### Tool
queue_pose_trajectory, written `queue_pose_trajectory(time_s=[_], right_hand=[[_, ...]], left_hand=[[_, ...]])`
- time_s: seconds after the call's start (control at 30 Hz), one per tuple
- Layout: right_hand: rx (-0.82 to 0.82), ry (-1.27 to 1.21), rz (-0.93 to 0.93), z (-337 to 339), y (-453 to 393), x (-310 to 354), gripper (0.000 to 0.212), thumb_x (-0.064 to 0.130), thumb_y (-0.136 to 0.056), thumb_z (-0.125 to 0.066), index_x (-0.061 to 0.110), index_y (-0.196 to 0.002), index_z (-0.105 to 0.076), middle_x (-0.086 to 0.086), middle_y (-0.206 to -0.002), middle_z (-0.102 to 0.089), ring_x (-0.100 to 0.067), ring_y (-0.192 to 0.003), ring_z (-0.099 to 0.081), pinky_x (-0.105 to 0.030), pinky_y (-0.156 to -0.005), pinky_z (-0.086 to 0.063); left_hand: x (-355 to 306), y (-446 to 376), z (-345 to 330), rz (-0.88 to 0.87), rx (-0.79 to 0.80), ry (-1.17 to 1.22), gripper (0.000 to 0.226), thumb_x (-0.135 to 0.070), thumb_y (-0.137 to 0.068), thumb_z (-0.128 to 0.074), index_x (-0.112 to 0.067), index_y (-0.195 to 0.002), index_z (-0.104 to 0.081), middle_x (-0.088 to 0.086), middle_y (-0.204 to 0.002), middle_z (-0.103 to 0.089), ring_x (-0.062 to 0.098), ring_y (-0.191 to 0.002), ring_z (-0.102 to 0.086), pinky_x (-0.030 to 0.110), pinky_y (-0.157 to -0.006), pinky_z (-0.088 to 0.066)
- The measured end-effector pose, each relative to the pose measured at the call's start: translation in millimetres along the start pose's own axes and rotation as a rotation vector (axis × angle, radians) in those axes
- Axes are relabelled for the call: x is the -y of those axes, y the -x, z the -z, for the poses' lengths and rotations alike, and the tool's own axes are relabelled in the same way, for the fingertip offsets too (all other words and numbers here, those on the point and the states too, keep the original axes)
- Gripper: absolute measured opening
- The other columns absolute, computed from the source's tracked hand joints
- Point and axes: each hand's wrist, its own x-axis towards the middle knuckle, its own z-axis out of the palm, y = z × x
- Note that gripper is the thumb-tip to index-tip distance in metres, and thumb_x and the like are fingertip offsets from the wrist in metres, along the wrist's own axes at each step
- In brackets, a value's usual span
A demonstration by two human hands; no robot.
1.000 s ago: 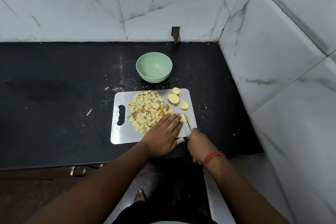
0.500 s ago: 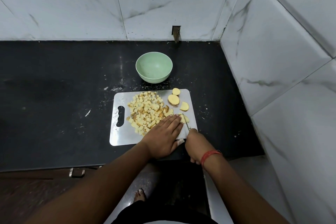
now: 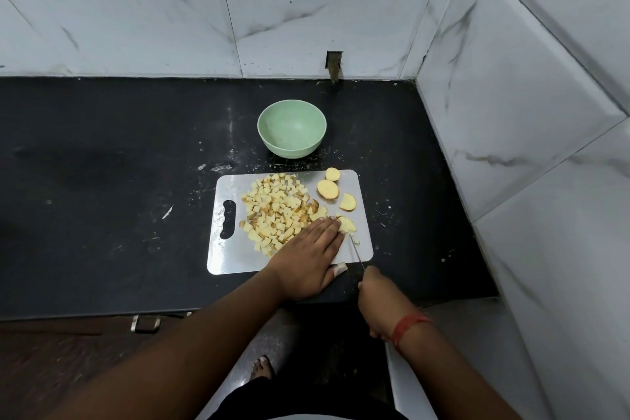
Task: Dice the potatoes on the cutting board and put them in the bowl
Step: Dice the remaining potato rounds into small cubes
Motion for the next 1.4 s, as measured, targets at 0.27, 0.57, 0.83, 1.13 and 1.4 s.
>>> queue_pose_trajectory(time_s=[0.27,0.57,0.83,1.13,1.4], right_hand=[[-0.096,0.005,0.078,9.6,-2.6,6.6,0.017,0.011,-0.098,-0.045,0.007,-0.113,-0.041,-0.014,-0.109,-0.061,-0.030,-0.092,-0.065,-0.038,-0.073,-0.056],[-0.049,0.079,0.017,16.4,-18.9,25.9,0.044,0.000,-0.087,-0.058,-0.001,-0.126,-0.037,-0.021,-0.118,-0.060,-0.036,-0.103,-0.064,-0.039,-0.080,-0.054],[-0.048,0.016,0.099,17.5,-21.6,27.5,0.035,0.008,-0.097,-0.039,-0.003,-0.131,-0.040,-0.021,-0.114,-0.059,-0.036,-0.099,-0.064,-0.036,-0.076,-0.053],[-0.014,0.046,0.081,5.8,-11.5,10.4,0.030,0.010,-0.098,-0.038,0.000,-0.126,-0.043,-0.019,-0.114,-0.060,-0.035,-0.101,-0.063,-0.039,-0.081,-0.054],[-0.129,0.036,0.108,-1.8,-6.7,-8.8,0.007,0.015,-0.102,-0.040,0.009,-0.106,-0.042,-0.012,-0.102,-0.064,-0.026,-0.091,-0.065,-0.025,-0.065,-0.039]], left_hand=[[-0.8,4.2,-0.4,0.021,-0.038,0.002,0.068,-0.052,-0.107,-0.033,-0.003,-0.152,-0.042,0.021,-0.159,-0.037,0.033,-0.150,-0.031,0.044,-0.127,-0.017],[0.6,3.5,-0.5,0.011,-0.046,-0.010,0.067,-0.050,-0.105,-0.031,-0.003,-0.150,-0.045,0.021,-0.157,-0.041,0.033,-0.148,-0.035,0.045,-0.126,-0.019],[2.1,2.3,-3.4,0.009,-0.039,0.017,0.069,-0.050,-0.105,-0.026,-0.003,-0.154,-0.039,0.021,-0.159,-0.036,0.034,-0.150,-0.031,0.045,-0.126,-0.017],[1.1,1.3,-4.7,0.016,-0.026,-0.006,0.069,-0.051,-0.105,-0.030,-0.003,-0.154,-0.038,0.021,-0.159,-0.037,0.034,-0.150,-0.031,0.045,-0.126,-0.016],[-0.1,3.4,-3.5,0.027,-0.062,-0.022,0.067,-0.050,-0.104,-0.033,-0.003,-0.150,-0.046,0.020,-0.156,-0.043,0.032,-0.147,-0.037,0.043,-0.125,-0.013]])
